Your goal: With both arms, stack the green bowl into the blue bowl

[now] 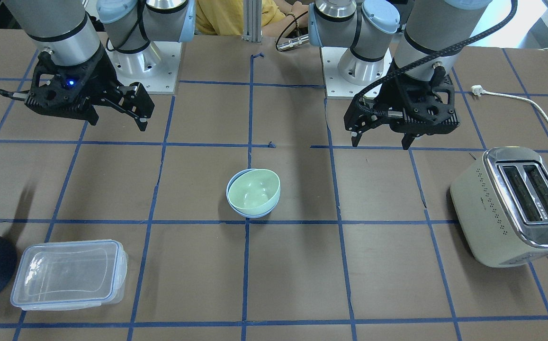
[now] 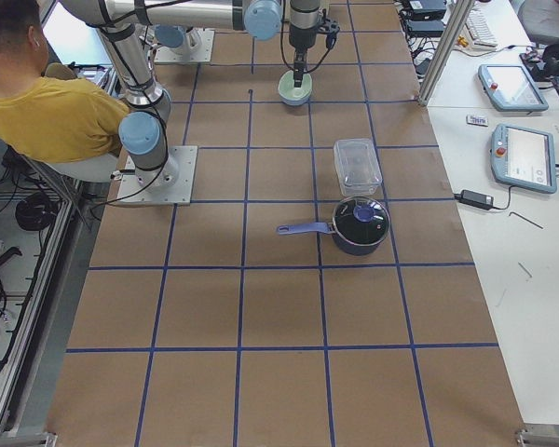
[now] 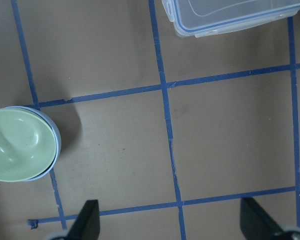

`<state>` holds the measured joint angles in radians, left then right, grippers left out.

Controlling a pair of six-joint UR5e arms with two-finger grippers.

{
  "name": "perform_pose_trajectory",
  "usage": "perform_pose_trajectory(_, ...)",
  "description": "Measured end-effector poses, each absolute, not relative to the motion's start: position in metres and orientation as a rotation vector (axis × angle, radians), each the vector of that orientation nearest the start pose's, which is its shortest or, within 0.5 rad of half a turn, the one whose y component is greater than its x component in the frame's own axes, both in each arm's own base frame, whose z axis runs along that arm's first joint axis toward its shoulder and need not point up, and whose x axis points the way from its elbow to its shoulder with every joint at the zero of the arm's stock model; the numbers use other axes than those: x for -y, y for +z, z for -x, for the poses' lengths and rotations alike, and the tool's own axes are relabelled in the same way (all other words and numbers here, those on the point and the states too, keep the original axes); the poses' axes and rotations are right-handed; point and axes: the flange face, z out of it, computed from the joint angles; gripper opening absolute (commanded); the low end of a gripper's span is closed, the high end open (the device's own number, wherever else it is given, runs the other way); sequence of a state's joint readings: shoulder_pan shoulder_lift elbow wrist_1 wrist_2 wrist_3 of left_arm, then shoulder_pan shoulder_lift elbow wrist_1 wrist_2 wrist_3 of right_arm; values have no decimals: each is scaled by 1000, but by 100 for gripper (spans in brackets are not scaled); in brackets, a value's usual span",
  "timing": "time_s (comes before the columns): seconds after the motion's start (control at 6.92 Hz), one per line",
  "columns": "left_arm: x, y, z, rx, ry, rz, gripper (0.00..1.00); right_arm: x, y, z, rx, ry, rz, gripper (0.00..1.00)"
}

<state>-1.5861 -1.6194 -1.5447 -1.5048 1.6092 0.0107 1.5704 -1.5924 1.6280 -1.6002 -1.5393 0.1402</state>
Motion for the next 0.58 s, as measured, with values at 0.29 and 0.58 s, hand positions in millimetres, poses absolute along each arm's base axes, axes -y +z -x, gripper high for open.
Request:
perform_pose_trajectory(0.29, 515, 483, 137, -3102, -68, -39, 100, 476, 478, -133, -3102, 30, -196, 100)
perform_pose_trajectory(0.58, 515, 483, 137, -3102, -67, -39, 100, 475, 480, -128, -3104, 36, -185, 100)
